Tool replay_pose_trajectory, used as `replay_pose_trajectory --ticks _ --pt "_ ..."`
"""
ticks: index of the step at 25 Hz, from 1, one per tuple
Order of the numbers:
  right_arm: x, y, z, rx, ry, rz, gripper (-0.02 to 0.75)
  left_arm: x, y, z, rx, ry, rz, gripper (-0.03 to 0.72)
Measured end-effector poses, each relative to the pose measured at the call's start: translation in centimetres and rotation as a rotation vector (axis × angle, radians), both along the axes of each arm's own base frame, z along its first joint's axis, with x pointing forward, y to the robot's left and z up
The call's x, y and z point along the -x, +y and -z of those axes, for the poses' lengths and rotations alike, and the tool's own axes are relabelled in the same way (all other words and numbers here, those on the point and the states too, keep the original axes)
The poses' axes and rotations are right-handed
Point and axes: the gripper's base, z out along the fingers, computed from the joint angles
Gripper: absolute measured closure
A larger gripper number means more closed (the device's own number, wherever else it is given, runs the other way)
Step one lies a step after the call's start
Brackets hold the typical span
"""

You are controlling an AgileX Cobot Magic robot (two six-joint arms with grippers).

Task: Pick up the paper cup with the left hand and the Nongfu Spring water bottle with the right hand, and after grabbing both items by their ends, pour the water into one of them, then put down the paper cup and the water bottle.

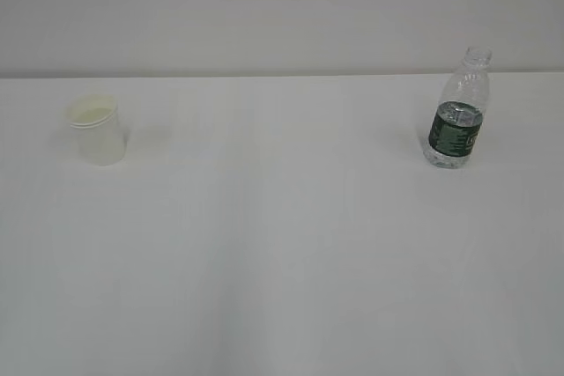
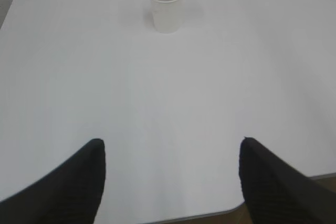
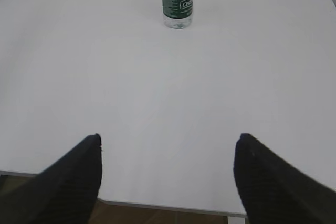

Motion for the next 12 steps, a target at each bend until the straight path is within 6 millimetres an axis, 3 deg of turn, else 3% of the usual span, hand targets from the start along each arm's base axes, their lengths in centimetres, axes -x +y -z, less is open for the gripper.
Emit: replay_pose_trajectory --ticks 12 --pt "0.0 0.0 0.0 0.0 0.0 0.0 0.15 0.0 0.0 0.0 0.0 0.0 0.0 0.112"
